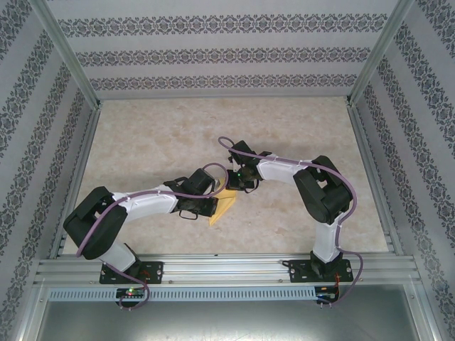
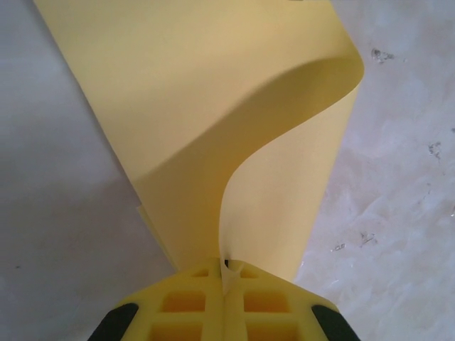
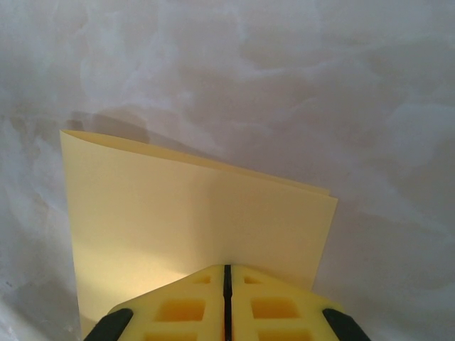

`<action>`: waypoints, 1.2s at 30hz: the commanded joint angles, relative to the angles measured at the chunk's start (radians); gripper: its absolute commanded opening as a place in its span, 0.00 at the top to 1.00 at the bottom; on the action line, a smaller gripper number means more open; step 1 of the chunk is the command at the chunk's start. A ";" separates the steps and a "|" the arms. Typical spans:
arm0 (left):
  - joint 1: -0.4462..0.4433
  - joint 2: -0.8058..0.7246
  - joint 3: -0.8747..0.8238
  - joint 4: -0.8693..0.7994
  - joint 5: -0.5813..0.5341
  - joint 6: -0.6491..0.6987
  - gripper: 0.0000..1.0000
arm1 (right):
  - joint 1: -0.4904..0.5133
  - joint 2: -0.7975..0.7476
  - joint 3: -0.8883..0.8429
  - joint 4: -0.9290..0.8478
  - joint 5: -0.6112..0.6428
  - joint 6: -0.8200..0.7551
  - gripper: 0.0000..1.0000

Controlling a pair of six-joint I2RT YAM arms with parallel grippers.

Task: Fold a paper plane with a square sheet of paper (pick it up from the middle)
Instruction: Third fold the triangle at the center of the table.

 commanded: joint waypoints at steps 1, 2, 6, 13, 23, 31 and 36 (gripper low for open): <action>0.011 0.012 -0.006 -0.019 -0.016 -0.004 0.96 | 0.017 0.025 0.004 -0.045 0.026 -0.018 0.89; 0.011 0.015 -0.010 -0.014 -0.014 -0.005 0.96 | 0.019 0.023 0.004 -0.045 0.024 -0.017 0.89; 0.011 0.027 -0.008 0.012 0.009 0.002 0.96 | 0.020 0.015 0.004 -0.043 0.018 -0.017 0.89; 0.011 0.028 -0.009 0.029 0.027 0.011 0.95 | 0.023 0.013 -0.004 -0.041 0.025 -0.013 0.89; 0.011 0.062 -0.023 0.025 0.003 -0.016 0.95 | 0.024 0.001 -0.008 -0.042 0.025 -0.009 0.88; 0.011 0.058 -0.028 0.020 -0.006 -0.017 0.96 | 0.000 -0.175 -0.049 0.011 0.036 0.024 0.85; 0.011 0.065 -0.028 0.030 -0.006 -0.021 0.96 | -0.031 -0.405 -0.261 0.203 0.026 0.136 0.88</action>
